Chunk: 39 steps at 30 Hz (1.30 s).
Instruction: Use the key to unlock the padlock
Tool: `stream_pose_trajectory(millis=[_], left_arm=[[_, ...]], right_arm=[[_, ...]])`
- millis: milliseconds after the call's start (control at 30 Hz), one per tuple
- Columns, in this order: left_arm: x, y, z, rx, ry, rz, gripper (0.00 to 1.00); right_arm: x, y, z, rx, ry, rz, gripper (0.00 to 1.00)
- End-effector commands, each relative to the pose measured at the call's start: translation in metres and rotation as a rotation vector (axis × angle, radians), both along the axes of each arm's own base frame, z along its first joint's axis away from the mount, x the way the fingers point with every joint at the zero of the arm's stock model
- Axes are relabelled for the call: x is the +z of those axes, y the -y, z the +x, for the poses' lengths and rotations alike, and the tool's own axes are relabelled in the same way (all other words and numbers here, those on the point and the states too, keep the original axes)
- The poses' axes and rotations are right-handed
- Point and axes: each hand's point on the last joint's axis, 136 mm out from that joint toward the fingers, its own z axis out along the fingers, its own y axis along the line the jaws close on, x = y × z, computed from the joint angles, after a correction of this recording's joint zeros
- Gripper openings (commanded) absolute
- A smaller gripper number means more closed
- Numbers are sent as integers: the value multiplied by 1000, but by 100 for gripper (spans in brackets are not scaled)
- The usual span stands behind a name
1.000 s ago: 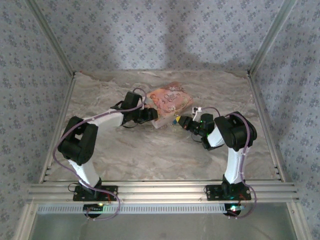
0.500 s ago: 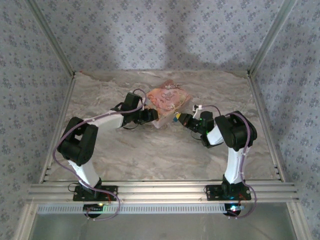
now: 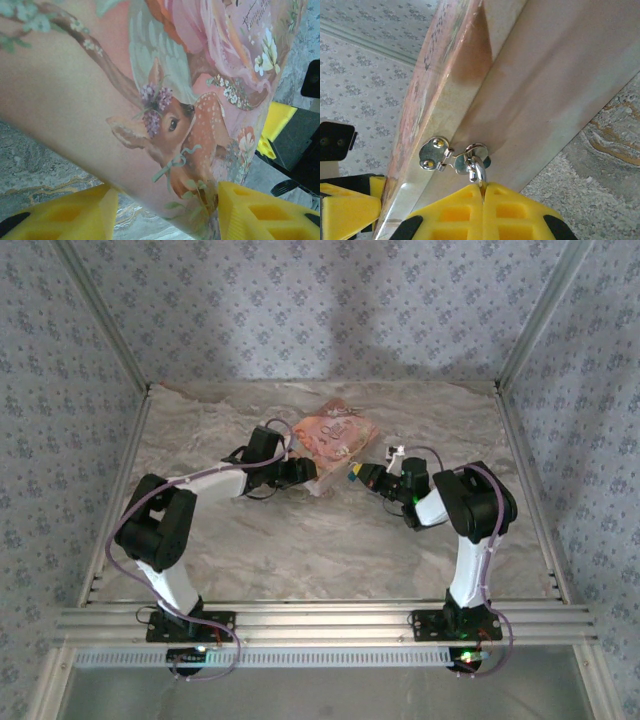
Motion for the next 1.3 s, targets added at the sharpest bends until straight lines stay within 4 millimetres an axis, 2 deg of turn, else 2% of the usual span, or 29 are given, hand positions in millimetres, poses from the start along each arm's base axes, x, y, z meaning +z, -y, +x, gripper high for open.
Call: stream_pose_trajectory(millis=[0,400,500,700,900,1133,1267], left_arm=[[-38,-20,-36,2,-153,116,54],[-45,-25,-41,6,-169,133,54],[-39,-22,-40,0,-155,104,53],[-6,-26,-35,-1,-74,115,56],[35,-26,-29,-7,16,114,58],[87,11,-13,-80,129,67,58],[91,40,-4,-132,136,36,58]], right_arm=[[35,17,22,-76,133,-4,0],[44,23,33,-87,153,5,0],[43,18,29,-55,149,3,0],[32,5,6,5,124,-22,0],[28,7,-6,-7,118,-35,0],[30,-1,-14,9,112,-35,0],[27,-7,-19,13,105,-39,0]])
